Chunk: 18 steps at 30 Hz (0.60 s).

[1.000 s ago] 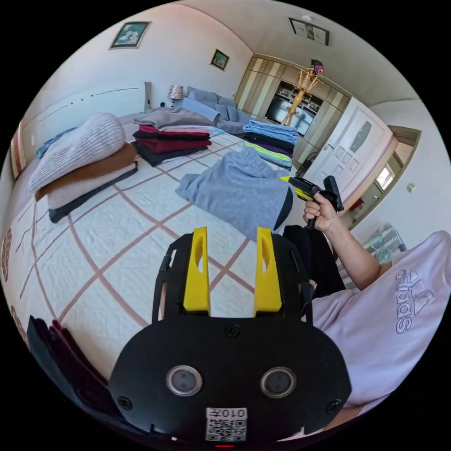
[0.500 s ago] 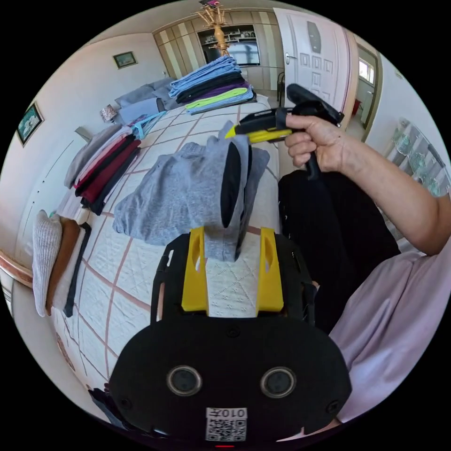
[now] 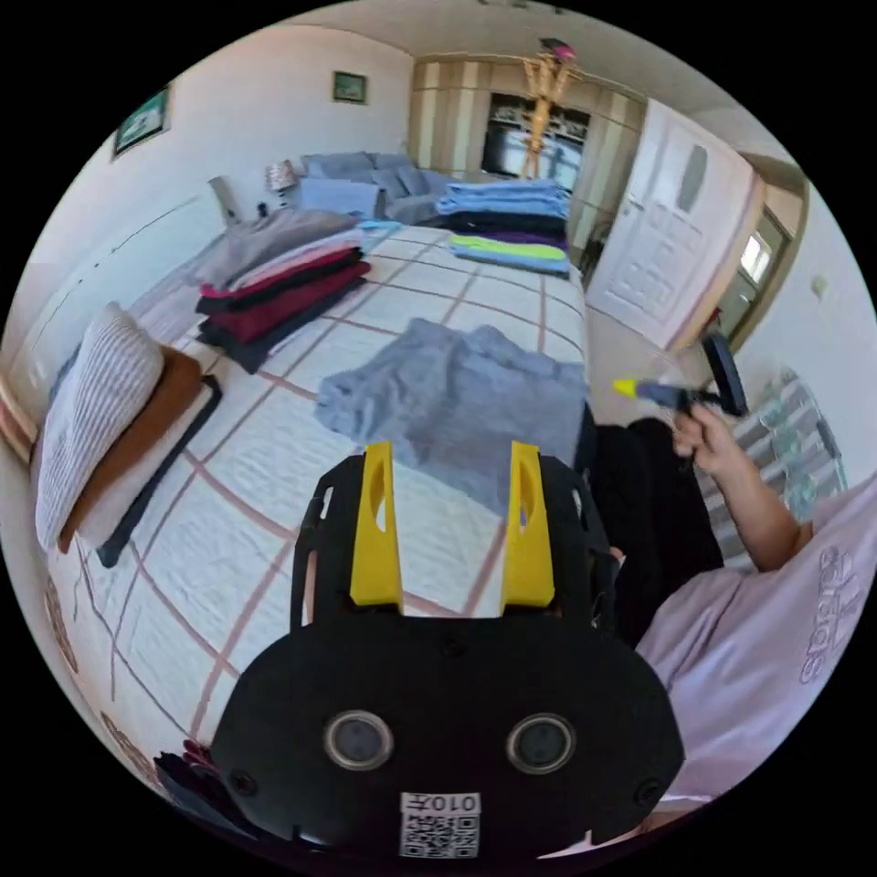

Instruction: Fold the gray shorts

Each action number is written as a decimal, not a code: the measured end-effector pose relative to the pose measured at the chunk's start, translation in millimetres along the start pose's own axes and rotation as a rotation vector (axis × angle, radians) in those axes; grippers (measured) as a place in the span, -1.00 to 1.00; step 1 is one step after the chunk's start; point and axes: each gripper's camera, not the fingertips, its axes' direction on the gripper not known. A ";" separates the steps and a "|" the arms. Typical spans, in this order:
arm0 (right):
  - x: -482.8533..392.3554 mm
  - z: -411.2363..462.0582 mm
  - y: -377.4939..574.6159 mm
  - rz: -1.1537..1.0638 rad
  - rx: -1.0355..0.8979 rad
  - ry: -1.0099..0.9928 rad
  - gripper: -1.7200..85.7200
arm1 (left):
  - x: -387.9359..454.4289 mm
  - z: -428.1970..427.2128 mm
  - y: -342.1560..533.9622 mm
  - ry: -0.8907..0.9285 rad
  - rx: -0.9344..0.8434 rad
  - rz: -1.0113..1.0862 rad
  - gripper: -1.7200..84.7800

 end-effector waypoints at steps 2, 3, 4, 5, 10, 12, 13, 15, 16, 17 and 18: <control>-30.5 20.6 5.5 -0.044 -0.066 -0.119 -0.78 | -68.1 19.8 -15.9 0.077 0.016 -0.173 -0.57; -44.5 41.3 10.4 -0.048 -0.120 -0.238 -0.78 | -83.8 28.2 -18.7 0.105 0.006 -0.215 -0.57; -50.3 53.0 12.5 -0.056 -0.156 -0.281 -0.78 | -110.6 45.9 -22.5 0.174 -0.007 -0.284 -0.56; -58.6 75.3 16.4 -0.060 -0.223 -0.295 -0.78 | -129.2 60.8 -24.7 0.223 -0.010 -0.336 -0.56; -67.1 111.0 21.0 0.001 -0.238 -0.271 -0.76 | -153.4 97.5 -31.3 0.276 -0.050 -0.398 -0.56; -68.7 120.8 16.8 0.024 -0.247 -0.277 -0.74 | -155.4 107.8 -32.6 0.270 -0.083 -0.400 -0.56; -69.0 123.0 15.9 0.035 -0.249 -0.286 -0.74 | -157.7 113.4 -32.9 0.273 -0.092 -0.408 -0.57; -71.5 131.0 13.3 0.075 -0.243 -0.289 -0.74 | -161.7 120.4 -33.4 0.306 -0.083 -0.425 -0.59; -72.0 132.6 12.4 0.083 -0.239 -0.283 -0.74 | -163.3 125.1 -35.0 0.348 -0.071 -0.432 -0.60; -71.9 135.6 10.3 0.101 -0.229 -0.276 -0.74 | -164.1 130.8 -37.4 0.389 -0.065 -0.436 -0.62; -69.7 138.7 7.8 0.126 -0.222 -0.287 -0.75 | -164.4 133.9 -38.6 0.403 -0.065 -0.439 -0.63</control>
